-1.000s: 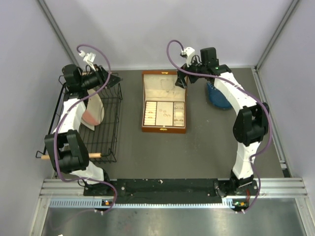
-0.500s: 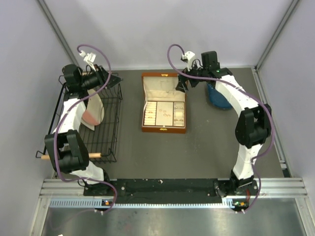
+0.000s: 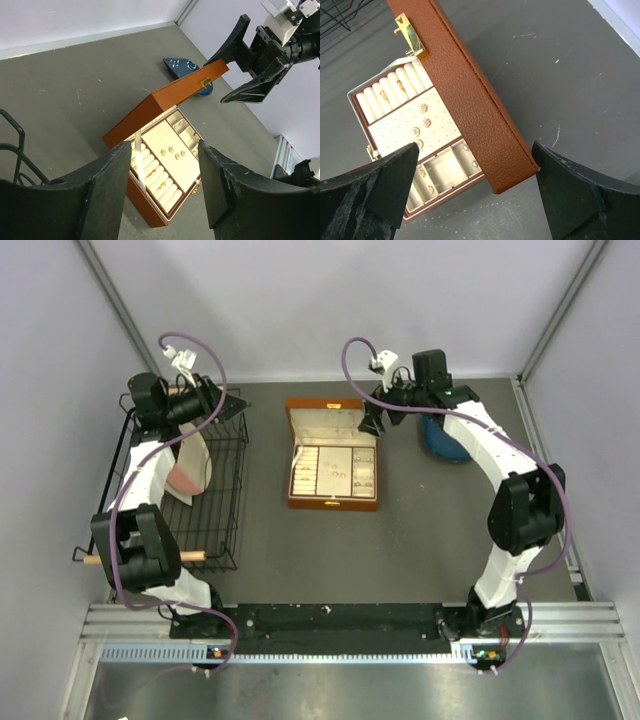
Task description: Organize the mixed jewelry
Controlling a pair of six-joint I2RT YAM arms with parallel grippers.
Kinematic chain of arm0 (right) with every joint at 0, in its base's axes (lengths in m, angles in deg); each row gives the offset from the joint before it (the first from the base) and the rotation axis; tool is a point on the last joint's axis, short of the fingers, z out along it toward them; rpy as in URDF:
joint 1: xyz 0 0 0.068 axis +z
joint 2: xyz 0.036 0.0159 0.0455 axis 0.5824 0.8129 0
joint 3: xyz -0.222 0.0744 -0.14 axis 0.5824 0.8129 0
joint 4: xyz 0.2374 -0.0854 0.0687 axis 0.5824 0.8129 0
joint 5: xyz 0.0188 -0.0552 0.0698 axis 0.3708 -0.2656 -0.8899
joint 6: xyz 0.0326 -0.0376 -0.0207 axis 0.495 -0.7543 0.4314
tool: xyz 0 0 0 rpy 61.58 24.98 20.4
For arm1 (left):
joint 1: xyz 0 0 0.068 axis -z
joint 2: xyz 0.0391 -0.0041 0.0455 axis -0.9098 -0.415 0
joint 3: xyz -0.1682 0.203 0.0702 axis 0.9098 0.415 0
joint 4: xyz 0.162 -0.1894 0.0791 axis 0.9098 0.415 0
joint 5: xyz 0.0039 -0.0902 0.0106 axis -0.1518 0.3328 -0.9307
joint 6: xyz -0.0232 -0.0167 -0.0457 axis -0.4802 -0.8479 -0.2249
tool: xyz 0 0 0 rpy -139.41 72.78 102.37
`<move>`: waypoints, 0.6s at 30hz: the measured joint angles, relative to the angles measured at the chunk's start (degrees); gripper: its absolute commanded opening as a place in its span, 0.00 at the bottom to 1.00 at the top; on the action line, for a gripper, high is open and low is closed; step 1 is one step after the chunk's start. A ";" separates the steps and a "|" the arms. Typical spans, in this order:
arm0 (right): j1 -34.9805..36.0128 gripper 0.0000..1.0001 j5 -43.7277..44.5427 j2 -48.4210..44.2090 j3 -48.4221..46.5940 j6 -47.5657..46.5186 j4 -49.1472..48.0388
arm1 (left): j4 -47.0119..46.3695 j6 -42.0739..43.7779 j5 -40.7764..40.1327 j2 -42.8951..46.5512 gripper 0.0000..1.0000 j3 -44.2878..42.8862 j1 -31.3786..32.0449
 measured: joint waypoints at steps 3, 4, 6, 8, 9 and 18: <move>0.44 0.95 0.24 -1.46 1.70 -0.33 -0.20 | 0.44 0.35 0.02 0.00 0.61 0.22 0.00; 0.68 0.95 0.28 -2.14 2.58 -0.39 -0.20 | 0.50 0.55 0.02 0.02 0.61 0.33 0.00; 1.22 0.95 0.46 -3.54 4.52 -0.59 -0.17 | 0.66 0.96 0.02 0.04 0.61 0.55 0.00; 1.99 0.95 0.76 -5.05 6.80 -0.79 -0.22 | 1.14 1.29 0.04 0.13 0.61 0.85 0.00; 2.34 0.95 0.94 -5.79 7.78 -0.83 -0.22 | 1.36 1.40 0.04 0.17 0.61 1.01 0.00; 5.84 0.95 2.84 -14.91 17.09 -1.29 0.66 | 2.93 3.06 0.26 1.20 0.61 2.51 0.00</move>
